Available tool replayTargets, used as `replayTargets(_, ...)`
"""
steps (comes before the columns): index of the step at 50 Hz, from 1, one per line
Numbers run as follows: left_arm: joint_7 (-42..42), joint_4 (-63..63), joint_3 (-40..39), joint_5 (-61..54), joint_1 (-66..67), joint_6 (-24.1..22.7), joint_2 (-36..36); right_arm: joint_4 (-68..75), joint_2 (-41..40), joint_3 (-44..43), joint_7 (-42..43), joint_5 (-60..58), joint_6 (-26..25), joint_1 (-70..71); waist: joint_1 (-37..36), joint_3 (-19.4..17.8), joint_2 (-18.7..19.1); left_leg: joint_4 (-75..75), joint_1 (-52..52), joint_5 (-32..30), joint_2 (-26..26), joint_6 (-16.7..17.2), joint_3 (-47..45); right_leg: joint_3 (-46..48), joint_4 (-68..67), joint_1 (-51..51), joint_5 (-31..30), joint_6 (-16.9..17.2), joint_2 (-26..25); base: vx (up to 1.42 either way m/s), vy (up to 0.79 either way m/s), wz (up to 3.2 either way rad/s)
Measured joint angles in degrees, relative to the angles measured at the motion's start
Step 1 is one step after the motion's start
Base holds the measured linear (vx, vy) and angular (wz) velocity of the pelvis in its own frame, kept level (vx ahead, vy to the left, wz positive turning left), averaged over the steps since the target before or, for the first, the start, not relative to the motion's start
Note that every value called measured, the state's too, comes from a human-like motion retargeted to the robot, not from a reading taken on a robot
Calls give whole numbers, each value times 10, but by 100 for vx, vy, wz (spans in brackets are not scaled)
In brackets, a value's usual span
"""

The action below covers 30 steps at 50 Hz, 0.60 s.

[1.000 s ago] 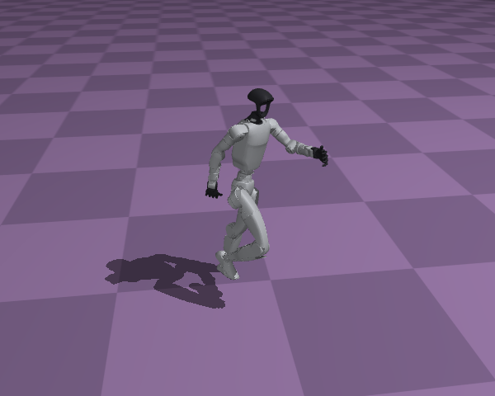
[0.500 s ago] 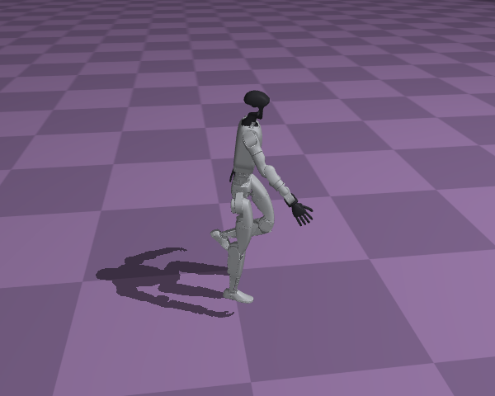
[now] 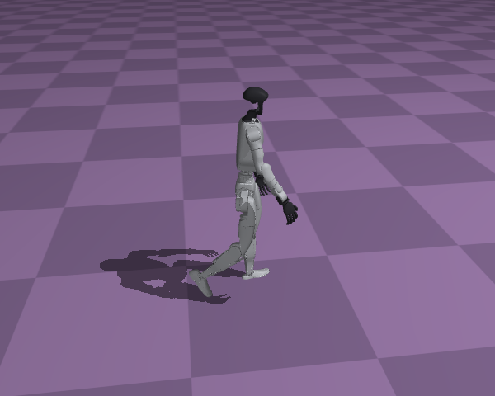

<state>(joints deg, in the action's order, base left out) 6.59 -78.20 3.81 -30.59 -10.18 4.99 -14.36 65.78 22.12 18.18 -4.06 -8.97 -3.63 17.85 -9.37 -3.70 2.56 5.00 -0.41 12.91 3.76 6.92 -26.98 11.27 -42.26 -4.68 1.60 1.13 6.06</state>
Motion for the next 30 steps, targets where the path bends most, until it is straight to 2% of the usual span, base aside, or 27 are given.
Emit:
replayTargets(4,1,55,15,-5,-195,0,-26,70,-43,38,-105,-111,-6,-167,90,2,9,-7,31,25,-3,-13,88,40,-352,149,85,-32,39,65,14,186)
replayTargets(7,-7,98,24,-26,-325,3,-55,115,-70,31,-145,-143,-14,-277,155,-8,18,-18,56,40,1,-21,142,55,-534,239,126,-48,70,62,5,159)
replayTargets(10,-21,144,43,-49,-427,-6,-90,141,-88,8,-150,-115,-26,-377,212,-16,26,-16,84,45,12,-32,188,57,-623,323,148,-38,72,59,-5,133)
replayTargets(13,-30,188,69,-73,-496,-27,-123,140,-100,-10,-157,-59,-32,-465,256,-22,30,-11,114,47,30,-40,223,55,-614,389,166,-5,44,58,-15,109)
replayTargets(15,-26,214,83,-88,-526,-41,-139,129,-106,-14,-180,-27,-32,-513,276,-22,30,-13,129,51,39,-44,241,55,-567,420,172,18,29,58,-18,86)
replayTargets(18,-2,241,93,-110,-550,-57,-153,104,-109,1,-245,7,-36,-552,288,-15,24,-23,139,60,38,-48,260,71,-433,436,174,30,47,57,-19,59)
replayTargets(21,40,258,82,-128,-543,-66,-153,86,-107,28,-303,21,-37,-547,280,7,19,-37,135,75,27,-43,264,129,-209,410,172,20,82,57,-21,22)
replayTargets(23,66,265,66,-142,-516,-69,-146,86,-103,49,-314,17,-32,-521,269,26,14,-46,132,83,15,-34,265,177,2,363,146,25,79,61,-25,12)
replayTargets(25,66,272,41,-159,-469,-74,-136,101,-97,67,-294,-3,-26,-469,265,29,4,-52,148,85,-6,-27,278,204,258,278,74,45,49,69,-29,32)
replayTargets(27,31,277,27,-161,-405,-85,-127,128,-95,80,-237,-55,-24,-392,260,0,-22,-55,201,70,-32,-20,294,196,423,184,2,83,33,77,-32,7)
replayTargets(30,-11,263,40,-126,-279,-84,-112,163,-95,103,-135,-116,-38,-268,206,-29,-57,-89,248,11,-61,-25,281,142,473,117,-28,114,22,77,-34,-112)
